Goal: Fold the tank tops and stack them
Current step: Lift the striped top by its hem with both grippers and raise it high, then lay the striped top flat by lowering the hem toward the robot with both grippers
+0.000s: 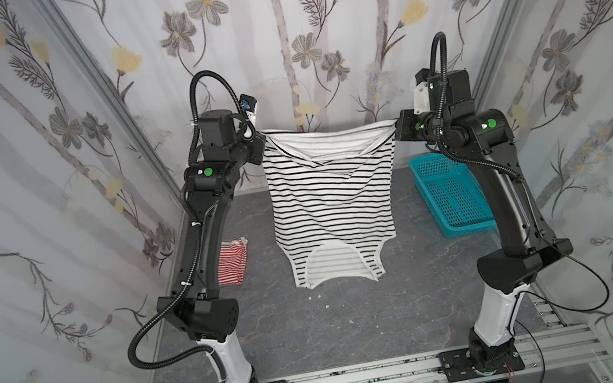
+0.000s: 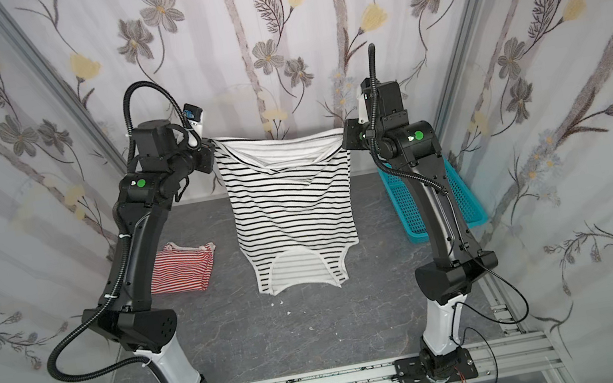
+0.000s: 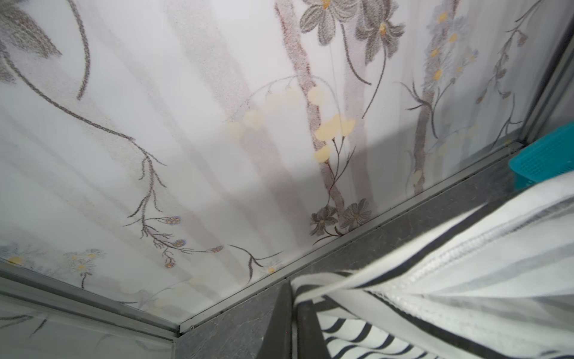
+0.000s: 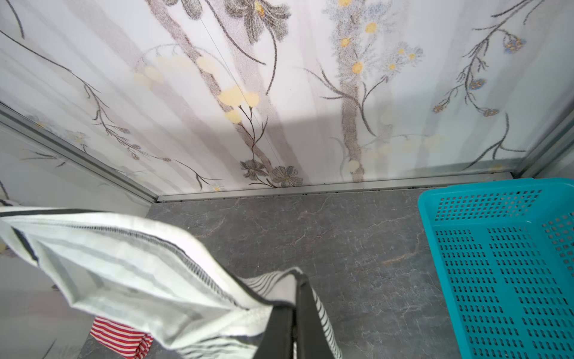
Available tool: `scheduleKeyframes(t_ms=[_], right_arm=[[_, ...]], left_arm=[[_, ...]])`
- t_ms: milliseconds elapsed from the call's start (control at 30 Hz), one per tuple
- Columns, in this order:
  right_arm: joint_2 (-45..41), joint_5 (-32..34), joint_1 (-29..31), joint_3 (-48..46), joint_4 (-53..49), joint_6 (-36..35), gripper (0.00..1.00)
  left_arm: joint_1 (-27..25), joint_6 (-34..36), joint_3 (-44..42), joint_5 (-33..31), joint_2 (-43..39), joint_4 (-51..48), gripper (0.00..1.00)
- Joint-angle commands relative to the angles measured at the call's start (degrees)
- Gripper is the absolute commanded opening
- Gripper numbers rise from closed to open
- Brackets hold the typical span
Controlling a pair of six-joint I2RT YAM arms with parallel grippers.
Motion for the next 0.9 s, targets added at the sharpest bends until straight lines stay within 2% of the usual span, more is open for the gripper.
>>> scheduleKeyframes(t_ms=[0, 67, 167, 233, 333, 433, 600, 733, 867], right_arm=[[0.07, -8.11, -1.89, 2.62, 7.32, 0.67, 0.00], [-0.59, -11.06, -3.34, 2.61, 9.02, 1.63, 0.00], [-0.88, -13.97, -4.72, 2.47, 9.61, 2.15, 0.00], [-0.63, -14.34, -4.83, 2.04, 8.27, 1.86, 0.00], [-2.54, -14.24, -4.57, -5.45, 8.53, 1.54, 0.00], [-8.12, -13.82, -3.94, -20.48, 12.51, 0.80, 0.00], [-23.68, -13.69, -1.51, -54.57, 25.79, 2.51, 0.00], [-33.27, -13.67, 2.34, -73.41, 30.45, 4.41, 0.00], [-37.33, -12.20, 7.53, -86.12, 31.84, 6.04, 0.00]], left_arm=[[0.77, 0.28, 7.14, -1.26, 1.55, 4.07, 0.00], [1.01, 0.04, 9.16, -1.25, 1.30, 4.07, 0.00], [1.69, -0.74, 7.62, 0.12, -0.87, 4.16, 0.00], [2.09, -0.80, 4.00, 1.26, -2.74, 4.10, 0.00], [3.01, -1.13, -5.11, 3.66, -6.06, 4.37, 0.00], [4.46, -1.25, -19.06, 6.50, -10.99, 6.18, 0.00], [5.63, 1.09, -48.18, 9.34, -23.72, 11.82, 0.00], [5.80, 3.55, -67.12, 11.66, -34.21, 12.35, 0.00], [5.76, 7.32, -81.41, 13.02, -43.46, 11.79, 0.00]])
